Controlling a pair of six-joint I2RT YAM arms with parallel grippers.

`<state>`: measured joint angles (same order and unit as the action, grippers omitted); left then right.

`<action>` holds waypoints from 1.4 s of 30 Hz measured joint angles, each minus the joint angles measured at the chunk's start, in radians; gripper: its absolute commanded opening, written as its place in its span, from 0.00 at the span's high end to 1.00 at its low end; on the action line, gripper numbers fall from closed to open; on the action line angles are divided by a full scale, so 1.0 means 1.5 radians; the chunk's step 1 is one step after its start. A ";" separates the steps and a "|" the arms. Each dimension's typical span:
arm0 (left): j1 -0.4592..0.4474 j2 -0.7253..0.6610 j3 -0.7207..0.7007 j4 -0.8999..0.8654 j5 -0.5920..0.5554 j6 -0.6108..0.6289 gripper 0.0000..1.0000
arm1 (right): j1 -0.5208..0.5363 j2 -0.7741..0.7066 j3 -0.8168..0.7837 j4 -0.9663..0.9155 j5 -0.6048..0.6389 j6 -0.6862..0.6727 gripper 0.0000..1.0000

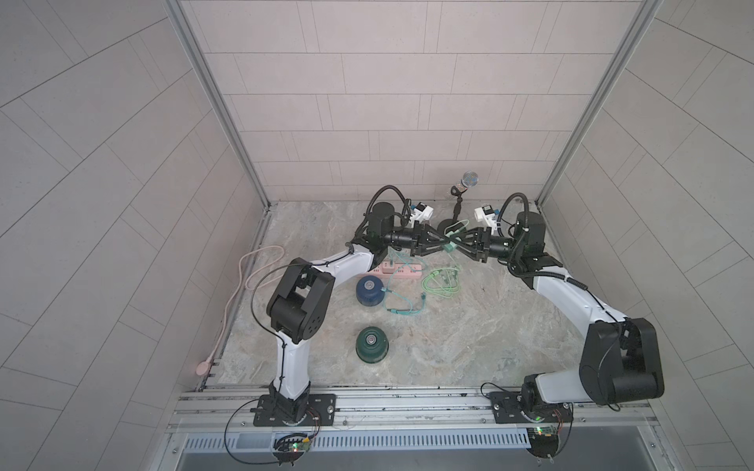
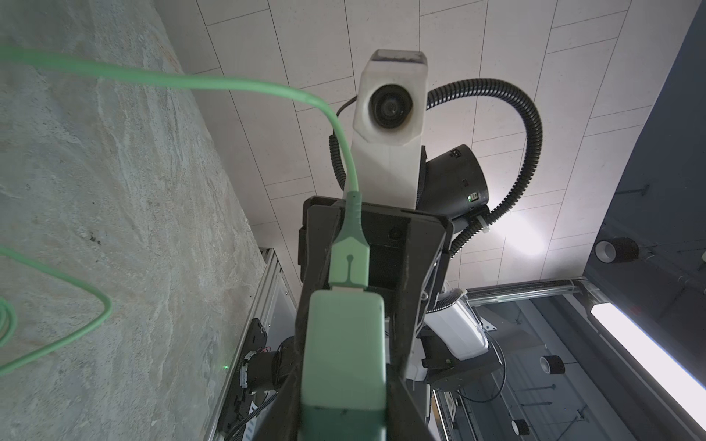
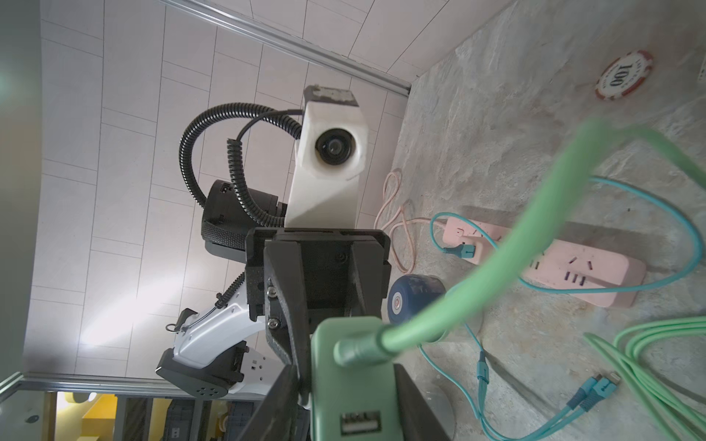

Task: Charge the cordless meat grinders
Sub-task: Pick up the plug from the center of the board, then adjust the socket at the center of the board.

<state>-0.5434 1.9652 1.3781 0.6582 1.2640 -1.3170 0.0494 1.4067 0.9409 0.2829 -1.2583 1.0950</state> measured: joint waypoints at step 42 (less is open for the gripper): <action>0.121 -0.115 0.176 -0.893 -0.237 0.600 0.38 | 0.222 0.051 0.163 -0.570 0.331 -0.805 0.97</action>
<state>-0.3622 1.7920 1.6421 -0.6807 0.9085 -0.4171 0.3828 1.4834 1.1847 -0.5724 -0.7624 -0.1123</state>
